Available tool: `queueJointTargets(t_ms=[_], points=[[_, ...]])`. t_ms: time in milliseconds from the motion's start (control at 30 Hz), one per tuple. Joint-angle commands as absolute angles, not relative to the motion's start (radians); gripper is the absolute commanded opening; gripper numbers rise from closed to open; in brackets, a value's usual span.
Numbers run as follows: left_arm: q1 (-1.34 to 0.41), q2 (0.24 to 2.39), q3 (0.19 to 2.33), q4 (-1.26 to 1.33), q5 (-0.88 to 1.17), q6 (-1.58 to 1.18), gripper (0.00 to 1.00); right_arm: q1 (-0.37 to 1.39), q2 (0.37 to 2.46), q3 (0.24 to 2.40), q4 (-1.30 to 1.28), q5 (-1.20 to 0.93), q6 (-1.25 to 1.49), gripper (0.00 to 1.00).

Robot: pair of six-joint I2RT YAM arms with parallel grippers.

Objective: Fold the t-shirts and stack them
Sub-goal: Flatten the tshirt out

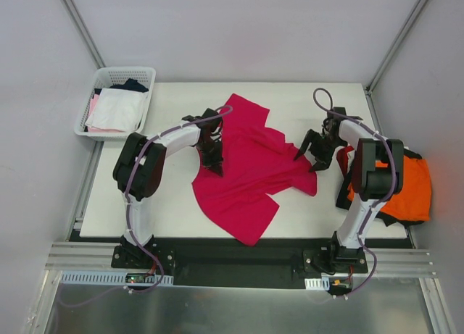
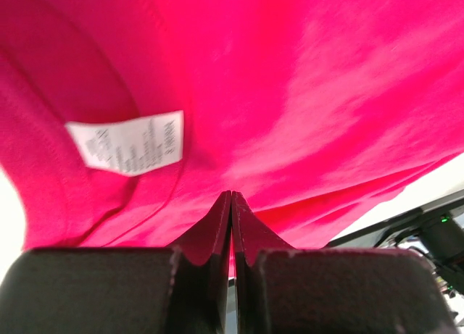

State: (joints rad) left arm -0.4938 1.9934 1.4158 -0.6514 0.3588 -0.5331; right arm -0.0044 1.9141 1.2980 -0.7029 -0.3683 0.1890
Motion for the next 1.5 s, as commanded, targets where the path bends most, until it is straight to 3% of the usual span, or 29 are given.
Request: queueJointTargets(t_ms=[0,300,400,433,500,533,900,1233,1467], points=[[-0.495,1.893,1.368,-0.663,0.333,-0.486,0.0,-0.05,1.937,1.387,-0.669,-0.38,0.193,0.76],[-0.488,1.894,1.362,-0.663,0.33,-0.476,0.01,-0.051,2.013,1.372,-0.629,-0.457,0.195,0.72],[-0.486,1.908,1.37,-0.663,0.334,-0.476,0.01,-0.046,1.999,1.35,-0.606,-0.465,0.189,0.64],[-0.486,1.913,1.37,-0.663,0.337,-0.477,0.0,-0.045,2.0,1.35,-0.609,-0.474,0.186,0.45],[-0.485,1.922,1.373,-0.664,0.347,-0.482,0.0,-0.04,1.996,1.351,-0.617,-0.511,0.186,0.23],[-0.486,1.925,1.374,-0.663,0.35,-0.483,0.0,-0.034,1.99,1.35,-0.618,-0.52,0.193,0.01],[-0.489,1.974,1.439,-0.663,0.383,-0.506,0.0,0.339,1.85,1.58,-0.784,-0.511,0.222,0.01],[-0.489,1.936,1.402,-0.652,0.313,-0.528,0.0,0.601,2.034,1.816,-1.083,-0.459,0.138,0.01],[-0.434,1.717,1.278,-0.607,0.122,-0.652,0.0,0.693,2.022,1.678,-1.12,-0.404,0.101,0.01]])
